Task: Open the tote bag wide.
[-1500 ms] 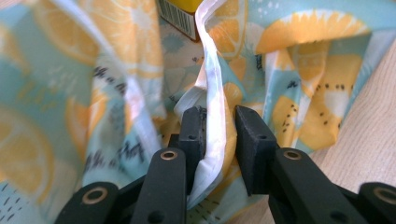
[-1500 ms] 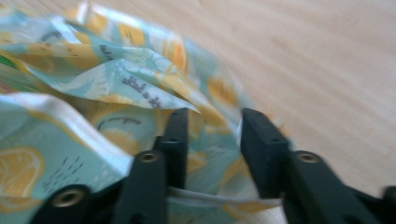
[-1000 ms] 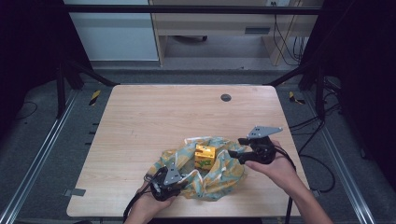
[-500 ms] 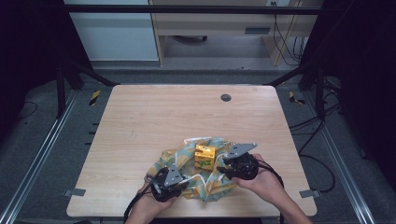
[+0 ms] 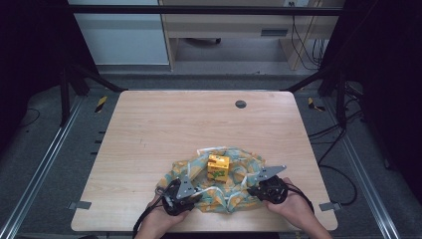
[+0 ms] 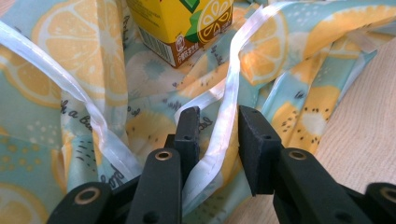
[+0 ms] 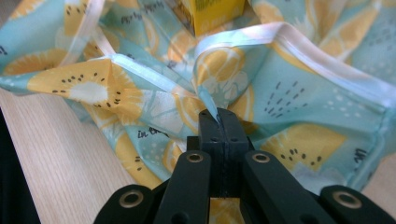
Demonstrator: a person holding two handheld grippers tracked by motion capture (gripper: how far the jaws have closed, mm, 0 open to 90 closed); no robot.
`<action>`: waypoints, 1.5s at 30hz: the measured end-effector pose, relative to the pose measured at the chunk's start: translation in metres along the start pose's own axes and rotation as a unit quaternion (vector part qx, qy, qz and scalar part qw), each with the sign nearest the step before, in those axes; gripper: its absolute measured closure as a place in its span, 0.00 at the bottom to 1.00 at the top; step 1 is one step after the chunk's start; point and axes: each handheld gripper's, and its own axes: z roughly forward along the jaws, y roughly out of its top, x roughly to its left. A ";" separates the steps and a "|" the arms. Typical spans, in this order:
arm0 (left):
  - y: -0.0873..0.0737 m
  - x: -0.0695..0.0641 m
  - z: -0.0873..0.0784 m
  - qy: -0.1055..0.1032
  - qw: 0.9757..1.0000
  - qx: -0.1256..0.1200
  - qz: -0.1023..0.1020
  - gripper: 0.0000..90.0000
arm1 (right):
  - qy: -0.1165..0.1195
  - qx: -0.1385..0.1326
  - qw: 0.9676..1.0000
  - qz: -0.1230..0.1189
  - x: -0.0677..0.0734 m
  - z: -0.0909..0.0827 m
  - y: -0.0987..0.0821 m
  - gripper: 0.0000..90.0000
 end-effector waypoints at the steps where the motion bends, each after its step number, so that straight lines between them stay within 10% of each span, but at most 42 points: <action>1: 0.000 0.000 0.000 -0.001 1.000 0.001 -0.002 0.77 | 0.001 0.000 1.000 0.004 0.000 0.000 -0.004 1.00; 24: 0.009 0.013 -0.026 0.013 0.999 -0.026 -0.016 0.70 | 0.006 0.000 1.000 0.004 -0.001 -0.002 -0.023 1.00; 45: 0.036 0.005 -0.052 -0.005 0.995 -0.087 -0.048 0.18 | -0.017 -0.067 0.998 -0.001 0.008 -0.031 -0.006 0.43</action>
